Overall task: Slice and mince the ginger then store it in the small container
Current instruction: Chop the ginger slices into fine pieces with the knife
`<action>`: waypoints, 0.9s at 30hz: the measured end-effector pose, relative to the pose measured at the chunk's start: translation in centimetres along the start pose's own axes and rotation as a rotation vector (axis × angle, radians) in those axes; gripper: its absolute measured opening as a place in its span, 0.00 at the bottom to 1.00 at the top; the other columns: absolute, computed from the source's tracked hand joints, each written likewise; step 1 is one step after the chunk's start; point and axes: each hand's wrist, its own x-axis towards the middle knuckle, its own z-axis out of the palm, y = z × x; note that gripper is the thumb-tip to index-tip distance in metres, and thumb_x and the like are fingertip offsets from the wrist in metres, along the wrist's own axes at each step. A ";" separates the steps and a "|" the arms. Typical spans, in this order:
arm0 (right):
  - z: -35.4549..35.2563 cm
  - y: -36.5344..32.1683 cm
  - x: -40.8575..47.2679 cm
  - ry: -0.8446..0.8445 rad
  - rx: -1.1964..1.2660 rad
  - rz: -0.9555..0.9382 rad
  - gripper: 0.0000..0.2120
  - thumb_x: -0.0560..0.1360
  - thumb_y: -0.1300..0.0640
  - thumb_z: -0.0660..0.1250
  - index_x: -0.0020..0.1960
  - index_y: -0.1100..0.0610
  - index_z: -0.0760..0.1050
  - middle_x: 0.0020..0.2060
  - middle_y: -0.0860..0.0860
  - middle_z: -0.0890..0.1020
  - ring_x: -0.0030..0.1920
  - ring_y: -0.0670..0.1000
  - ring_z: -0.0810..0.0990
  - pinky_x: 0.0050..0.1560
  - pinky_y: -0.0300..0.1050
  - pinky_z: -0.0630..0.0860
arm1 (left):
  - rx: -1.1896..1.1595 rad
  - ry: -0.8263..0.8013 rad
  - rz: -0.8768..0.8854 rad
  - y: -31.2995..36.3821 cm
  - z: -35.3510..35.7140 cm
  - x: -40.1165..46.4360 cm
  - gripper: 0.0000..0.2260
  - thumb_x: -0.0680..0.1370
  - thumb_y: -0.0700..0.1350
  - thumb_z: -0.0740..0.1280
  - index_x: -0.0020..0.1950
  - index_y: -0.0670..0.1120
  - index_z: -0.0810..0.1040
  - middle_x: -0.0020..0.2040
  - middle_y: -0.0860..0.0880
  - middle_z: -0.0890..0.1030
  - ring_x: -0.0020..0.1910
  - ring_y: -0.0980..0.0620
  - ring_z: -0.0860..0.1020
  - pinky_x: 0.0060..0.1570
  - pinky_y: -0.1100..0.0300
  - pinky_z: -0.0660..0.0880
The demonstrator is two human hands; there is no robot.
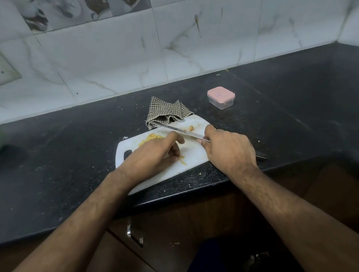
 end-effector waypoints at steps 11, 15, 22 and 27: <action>-0.2 0.0 0.0 -0.012 -0.008 0.002 0.12 0.82 0.41 0.57 0.54 0.50 0.68 0.40 0.47 0.79 0.35 0.54 0.77 0.31 0.46 0.68 | -0.132 -0.024 -0.132 -0.8 -0.4 0.0 0.17 0.72 0.33 0.71 0.55 0.50 0.73 0.46 0.54 0.80 0.46 0.59 0.77 0.45 0.70 0.71; -0.3 -0.2 0.1 -0.018 -0.004 -0.002 0.12 0.82 0.41 0.57 0.55 0.49 0.67 0.40 0.47 0.79 0.36 0.54 0.79 0.32 0.46 0.68 | -0.099 0.002 -0.135 -0.7 -0.5 -0.2 0.19 0.72 0.34 0.71 0.56 0.51 0.72 0.46 0.55 0.80 0.46 0.60 0.77 0.44 0.71 0.71; -0.5 -0.1 0.1 -0.022 0.001 0.013 0.13 0.82 0.41 0.57 0.53 0.50 0.67 0.39 0.48 0.79 0.33 0.54 0.75 0.32 0.46 0.70 | -0.101 0.154 -0.148 -0.4 -0.3 -1.4 0.19 0.73 0.36 0.72 0.54 0.52 0.66 0.45 0.58 0.81 0.44 0.56 0.79 0.43 0.63 0.76; -0.5 -0.1 0.0 -0.036 0.010 0.019 0.12 0.82 0.40 0.57 0.54 0.49 0.67 0.39 0.47 0.79 0.36 0.54 0.79 0.33 0.47 0.71 | -0.095 0.251 -0.128 -1.6 -1.3 -1.6 0.18 0.74 0.34 0.72 0.58 0.47 0.69 0.47 0.55 0.81 0.45 0.55 0.81 0.47 0.60 0.77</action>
